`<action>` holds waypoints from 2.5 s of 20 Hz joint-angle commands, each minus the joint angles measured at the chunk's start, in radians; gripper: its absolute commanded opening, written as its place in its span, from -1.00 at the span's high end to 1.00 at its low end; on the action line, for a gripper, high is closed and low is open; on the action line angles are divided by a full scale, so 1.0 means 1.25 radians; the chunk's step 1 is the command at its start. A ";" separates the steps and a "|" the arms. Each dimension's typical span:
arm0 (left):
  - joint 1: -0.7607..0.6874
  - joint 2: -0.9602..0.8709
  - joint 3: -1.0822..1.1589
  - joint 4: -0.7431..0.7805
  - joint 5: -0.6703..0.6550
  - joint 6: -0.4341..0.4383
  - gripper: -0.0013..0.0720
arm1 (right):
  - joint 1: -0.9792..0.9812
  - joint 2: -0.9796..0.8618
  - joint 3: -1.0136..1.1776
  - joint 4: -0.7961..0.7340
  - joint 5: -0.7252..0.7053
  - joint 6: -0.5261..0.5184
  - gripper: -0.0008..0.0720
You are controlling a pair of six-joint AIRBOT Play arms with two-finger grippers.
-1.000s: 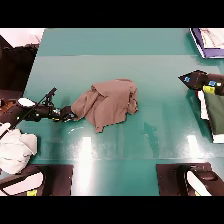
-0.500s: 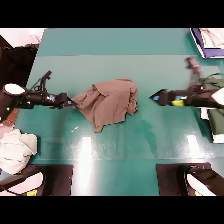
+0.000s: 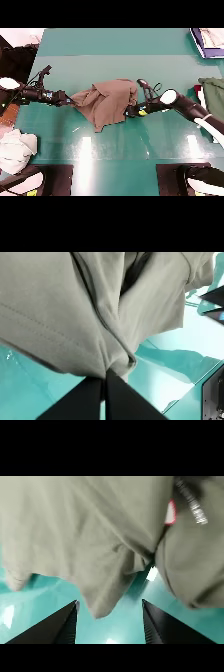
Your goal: Fold the shirts.
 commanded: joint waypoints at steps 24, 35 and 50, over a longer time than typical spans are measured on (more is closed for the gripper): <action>0.129 0.101 0.592 -0.054 -0.051 -0.049 0.90 | -0.467 0.363 0.314 -0.050 0.110 -0.004 0.95; 0.129 0.163 0.984 -0.093 0.060 -0.048 0.90 | -0.466 0.365 0.808 -0.220 0.092 -0.005 0.95; 0.124 0.213 0.566 -0.034 0.003 -0.090 0.91 | -0.466 0.161 0.876 -0.277 0.332 0.047 0.95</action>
